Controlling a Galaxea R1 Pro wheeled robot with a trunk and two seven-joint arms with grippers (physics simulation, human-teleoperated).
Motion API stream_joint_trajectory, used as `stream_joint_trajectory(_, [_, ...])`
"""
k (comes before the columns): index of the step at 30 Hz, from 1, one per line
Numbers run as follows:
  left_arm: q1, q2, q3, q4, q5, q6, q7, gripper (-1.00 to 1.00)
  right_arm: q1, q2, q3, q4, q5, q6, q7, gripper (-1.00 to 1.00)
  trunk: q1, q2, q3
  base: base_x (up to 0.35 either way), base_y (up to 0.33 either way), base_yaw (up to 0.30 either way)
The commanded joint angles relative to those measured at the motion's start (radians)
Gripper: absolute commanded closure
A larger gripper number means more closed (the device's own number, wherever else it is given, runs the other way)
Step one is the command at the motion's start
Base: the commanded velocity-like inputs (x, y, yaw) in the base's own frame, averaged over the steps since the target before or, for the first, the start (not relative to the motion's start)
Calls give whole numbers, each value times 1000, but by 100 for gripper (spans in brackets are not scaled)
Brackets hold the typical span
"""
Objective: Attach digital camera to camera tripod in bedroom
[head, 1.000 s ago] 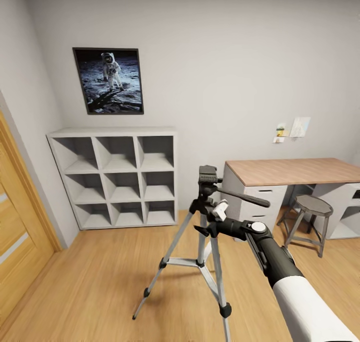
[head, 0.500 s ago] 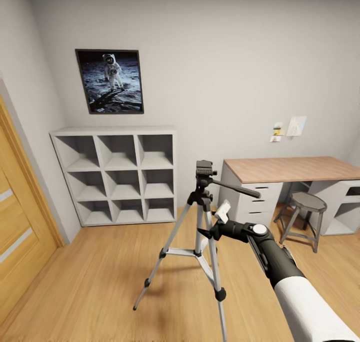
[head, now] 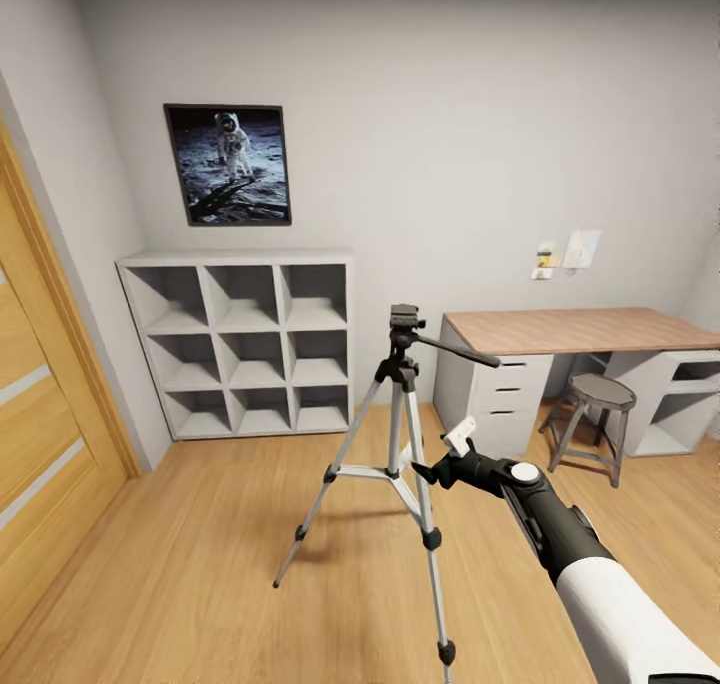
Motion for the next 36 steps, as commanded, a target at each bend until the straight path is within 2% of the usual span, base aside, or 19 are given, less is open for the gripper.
stream_joint_trajectory(1, [-1, 1, 0, 0, 4, 2, -4, 100, -1, -1, 1, 1, 1, 5, -15, -100, 0, -2, -2, -93, 0, 0])
stream_joint_trajectory(4, [-1, 1, 0, 0, 4, 2, -4, 100, -1, -2, 1, 47, -2, 9, -70, -100, 0, -2, -2, -41, 0, 0])
stream_joint_trajectory(7, [-1, 2, 0, -1, 4, 2, -4, 100, -1, -7, 0, 144, -2, 15, -120, -100, 0, -2, -2, -12, 0, 0])
stream_joint_trajectory(11, [-1, 4, 1, -1, 4, 2, -3, 100, -1, -52, 1, 587, -5, 13, -248, -100, 0, -2, -2, -3, 0, 0])
stream_joint_trajectory(13, [-1, 5, 1, -2, 5, 1, -3, 100, 1, -62, 1, 692, -6, 15, -266, -100, 0, -2, -2, -1, 0, 0])
stream_joint_trajectory(15, [-1, 5, 2, -2, 7, 0, -3, 100, 24, -80, 1, 752, -8, 19, -278, -100, 0, -2, -2, 0, 0, 0])
stream_joint_trajectory(16, [-1, 5, 2, -1, 7, 0, -3, 100, 55, -92, 1, 768, -9, 20, -280, -100, 0, -2, -2, 0, 0, 0])
stream_joint_trajectory(20, [-1, 6, 2, -1, 8, -1, -3, 100, 151, -109, 0, 788, -16, 21, -283, -100, 0, -2, -2, 0, 0, 0])
stream_joint_trajectory(21, [-1, 5, 2, -1, 8, -1, -3, 100, 223, -115, 0, 794, -98, 27, -290, -100, 0, -2, -2, 0, 0, 0])
stream_joint_trajectory(25, [-1, 4, 2, 0, 9, -1, -3, 100, 289, -117, 0, 795, -204, 49, -358, -100, 0, -2, -2, 0, 0, 0])
stream_joint_trajectory(28, [-1, 3, 2, 0, 9, 0, -3, 100, 340, -117, 0, 795, -229, 49, -416, -100, 0, -2, -2, 43, 0, 0])
stream_joint_trajectory(29, [-1, 3, 2, 0, 8, 0, -3, 100, 383, -114, 0, 795, -236, 47, -448, -100, 0, -2, -2, 233, 0, 0])
stream_joint_trajectory(30, [-1, 3, 2, 0, 7, 0, -3, 100, 399, -113, 0, 795, -237, 46, -459, -100, 0, -2, -2, 265, 0, 0])
stream_joint_trajectory(36, [-1, 3, 1, 0, 5, 0, -3, 100, 428, -109, 0, 795, -240, 42, -477, -100, 0, -2, -2, 307, 0, 0])
